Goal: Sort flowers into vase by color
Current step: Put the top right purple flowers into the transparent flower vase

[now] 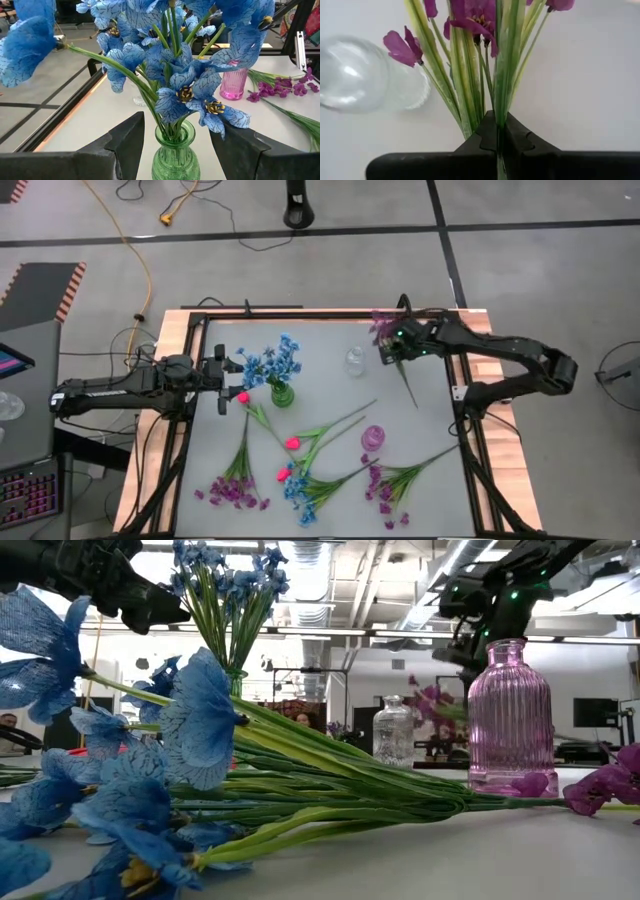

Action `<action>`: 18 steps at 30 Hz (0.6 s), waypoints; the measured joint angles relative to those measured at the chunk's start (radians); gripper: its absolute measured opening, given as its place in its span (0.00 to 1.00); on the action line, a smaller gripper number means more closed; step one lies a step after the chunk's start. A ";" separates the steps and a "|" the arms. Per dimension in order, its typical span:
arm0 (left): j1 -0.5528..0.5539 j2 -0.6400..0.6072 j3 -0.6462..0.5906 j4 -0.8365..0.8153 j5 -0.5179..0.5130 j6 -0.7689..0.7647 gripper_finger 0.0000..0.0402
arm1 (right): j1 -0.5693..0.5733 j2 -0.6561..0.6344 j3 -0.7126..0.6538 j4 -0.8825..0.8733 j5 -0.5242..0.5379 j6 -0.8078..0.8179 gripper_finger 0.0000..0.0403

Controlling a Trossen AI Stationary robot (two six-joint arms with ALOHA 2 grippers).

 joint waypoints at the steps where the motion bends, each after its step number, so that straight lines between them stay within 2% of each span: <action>1: 0.000 0.000 0.000 0.000 0.000 0.000 0.52 | -0.006 -0.019 0.000 0.004 0.000 -0.006 0.08; 10: 0.000 0.000 0.000 0.000 0.000 0.000 0.52 | -0.038 -0.142 0.001 0.124 0.000 -0.048 0.08; 18: 0.000 0.000 0.000 0.000 0.000 0.000 0.52 | -0.038 -0.173 0.001 0.358 -0.003 -0.135 0.08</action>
